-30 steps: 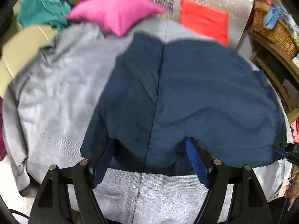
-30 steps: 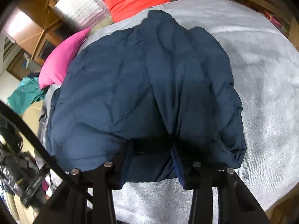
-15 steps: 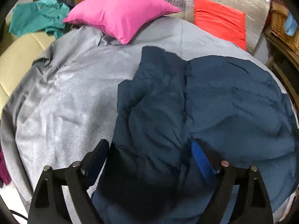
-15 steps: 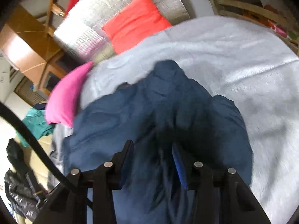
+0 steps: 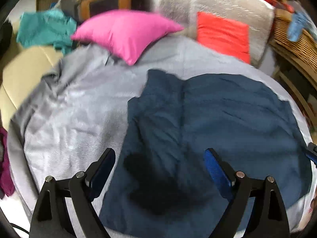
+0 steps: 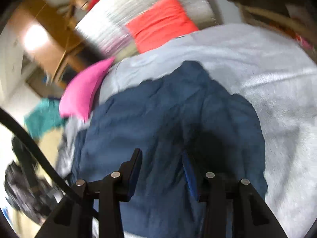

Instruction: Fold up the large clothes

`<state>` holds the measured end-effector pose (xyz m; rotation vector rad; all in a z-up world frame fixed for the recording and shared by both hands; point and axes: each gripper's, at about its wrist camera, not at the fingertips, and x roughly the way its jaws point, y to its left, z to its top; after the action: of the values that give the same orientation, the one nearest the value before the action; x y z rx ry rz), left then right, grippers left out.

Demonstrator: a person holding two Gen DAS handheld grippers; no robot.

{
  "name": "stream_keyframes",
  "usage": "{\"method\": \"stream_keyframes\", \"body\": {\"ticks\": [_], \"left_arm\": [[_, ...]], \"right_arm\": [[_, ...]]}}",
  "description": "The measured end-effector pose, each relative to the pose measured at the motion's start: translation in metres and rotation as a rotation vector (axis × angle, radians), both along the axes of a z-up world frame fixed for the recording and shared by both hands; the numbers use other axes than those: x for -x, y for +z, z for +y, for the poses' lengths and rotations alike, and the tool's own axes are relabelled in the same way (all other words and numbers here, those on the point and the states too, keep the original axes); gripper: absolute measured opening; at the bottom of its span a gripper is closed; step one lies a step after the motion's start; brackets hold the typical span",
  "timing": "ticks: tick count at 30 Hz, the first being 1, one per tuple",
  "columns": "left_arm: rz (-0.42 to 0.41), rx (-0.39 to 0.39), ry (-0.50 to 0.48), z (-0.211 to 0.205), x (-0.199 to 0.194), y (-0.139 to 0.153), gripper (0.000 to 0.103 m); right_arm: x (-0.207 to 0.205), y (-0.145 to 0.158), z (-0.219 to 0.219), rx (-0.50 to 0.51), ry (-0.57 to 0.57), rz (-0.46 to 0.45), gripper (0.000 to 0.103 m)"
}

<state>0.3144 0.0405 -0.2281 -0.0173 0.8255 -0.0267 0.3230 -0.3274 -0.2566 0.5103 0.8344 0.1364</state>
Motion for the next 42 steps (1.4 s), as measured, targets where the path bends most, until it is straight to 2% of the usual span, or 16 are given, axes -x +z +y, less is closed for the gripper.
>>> {"method": "stream_keyframes", "body": {"ticks": [2,5,7,8,10,13,16,19,22,37,40,42], "left_arm": [[-0.021,-0.038,-0.043,-0.015,0.018,0.0,0.092],[0.017,-0.116,-0.117,-0.042,0.03,-0.017,0.092],[0.023,-0.191,-0.118,-0.054,0.033,-0.027,0.093],[0.013,-0.202,-0.115,-0.055,0.035,-0.028,0.093],[0.005,-0.187,-0.109,-0.053,0.036,-0.029,0.094],[0.021,-0.118,-0.101,-0.043,0.036,-0.032,0.096],[0.033,-0.086,-0.097,-0.038,0.033,-0.034,0.098],[0.028,-0.104,-0.098,-0.043,0.035,-0.034,0.098],[0.02,-0.135,-0.102,-0.045,0.029,-0.035,0.099],[0.003,-0.163,-0.094,-0.048,0.024,-0.04,0.102],[0.019,-0.148,-0.109,-0.041,0.023,-0.03,0.102],[-0.022,-0.154,-0.07,-0.029,0.025,-0.018,0.102]], "right_arm": [[0.016,-0.005,0.017,0.021,0.046,0.027,0.046],[0.033,-0.025,0.035,0.082,0.054,0.103,0.047],[0.038,-0.032,0.043,0.121,0.046,0.134,0.047],[0.041,-0.03,0.044,0.12,0.041,0.134,0.047],[0.046,-0.027,0.042,0.085,0.041,0.121,0.046],[0.052,-0.019,0.044,0.064,0.066,0.084,0.046],[0.054,-0.013,0.058,0.126,0.106,0.068,0.046],[0.037,-0.034,0.062,0.125,0.092,0.15,0.047],[0.03,-0.039,0.065,0.141,0.081,0.176,0.047],[0.027,-0.043,0.064,0.132,0.085,0.171,0.049],[0.031,-0.039,0.056,0.08,0.1,0.163,0.049],[0.038,-0.032,0.04,0.005,0.097,0.137,0.049]]}}
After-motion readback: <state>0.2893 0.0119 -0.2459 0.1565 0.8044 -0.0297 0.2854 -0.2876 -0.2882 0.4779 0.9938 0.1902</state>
